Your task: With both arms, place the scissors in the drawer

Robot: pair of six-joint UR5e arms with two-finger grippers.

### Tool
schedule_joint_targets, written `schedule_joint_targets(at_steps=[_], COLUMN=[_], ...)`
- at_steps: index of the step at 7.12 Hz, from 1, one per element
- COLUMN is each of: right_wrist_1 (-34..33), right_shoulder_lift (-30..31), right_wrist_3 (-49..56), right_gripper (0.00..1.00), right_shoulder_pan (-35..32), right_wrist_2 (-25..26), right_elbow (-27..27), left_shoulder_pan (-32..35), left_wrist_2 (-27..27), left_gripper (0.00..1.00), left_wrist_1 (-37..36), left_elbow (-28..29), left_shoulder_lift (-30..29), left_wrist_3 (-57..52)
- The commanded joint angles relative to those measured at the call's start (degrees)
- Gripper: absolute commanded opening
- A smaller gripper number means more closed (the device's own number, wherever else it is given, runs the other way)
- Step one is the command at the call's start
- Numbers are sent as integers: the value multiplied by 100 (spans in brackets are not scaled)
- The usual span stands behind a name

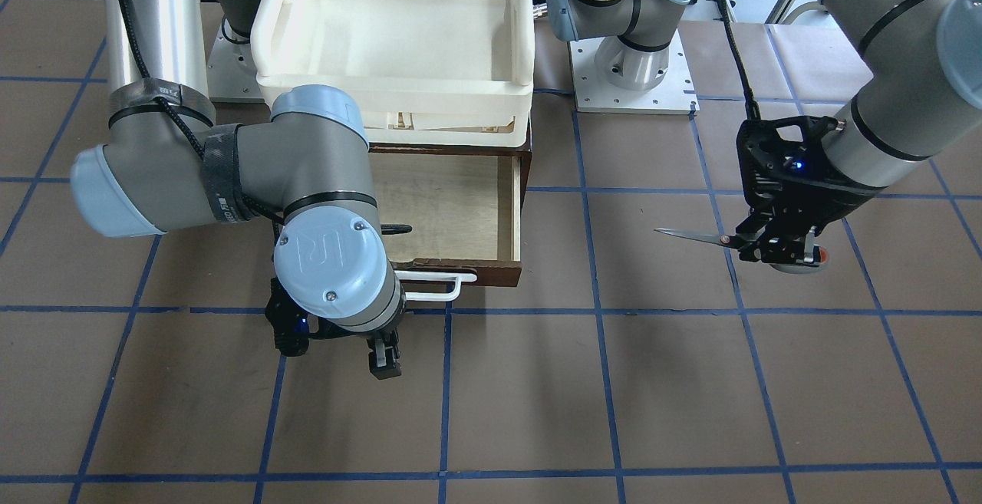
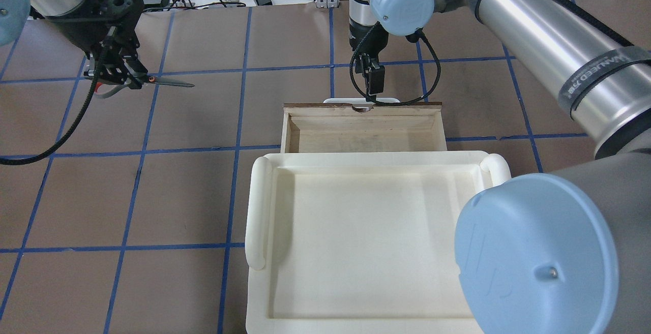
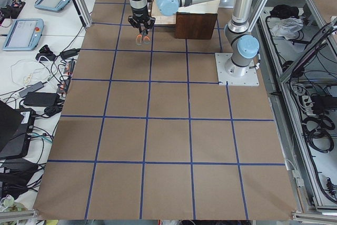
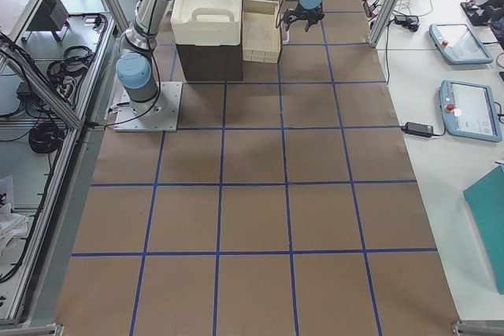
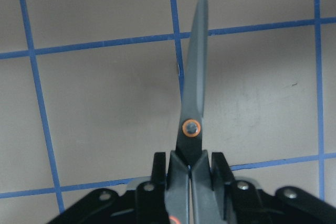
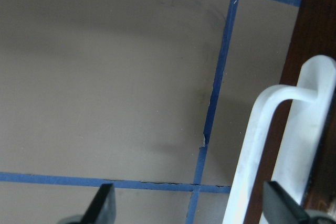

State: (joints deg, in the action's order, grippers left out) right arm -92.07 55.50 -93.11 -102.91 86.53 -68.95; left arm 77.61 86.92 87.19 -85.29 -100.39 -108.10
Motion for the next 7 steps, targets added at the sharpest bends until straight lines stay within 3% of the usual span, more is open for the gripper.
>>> schedule_joint_targets(at_steps=[1, 7], right_wrist_1=[40, 22], right_shoulder_lift=[-4, -118], right_wrist_3=[-294, -295], right_gripper=[100, 100], right_shoulder_pan=[-1, -1], right_wrist_2=[-40, -40], right_elbow=[-144, -180], left_shoulder_pan=[0, 8], left_wrist_2=[-9, 0], left_gripper=[0, 0], left_wrist_1=[0, 0], left_elbow=[-5, -14], left_shoulder_lift=[2, 2], left_wrist_3=[0, 0])
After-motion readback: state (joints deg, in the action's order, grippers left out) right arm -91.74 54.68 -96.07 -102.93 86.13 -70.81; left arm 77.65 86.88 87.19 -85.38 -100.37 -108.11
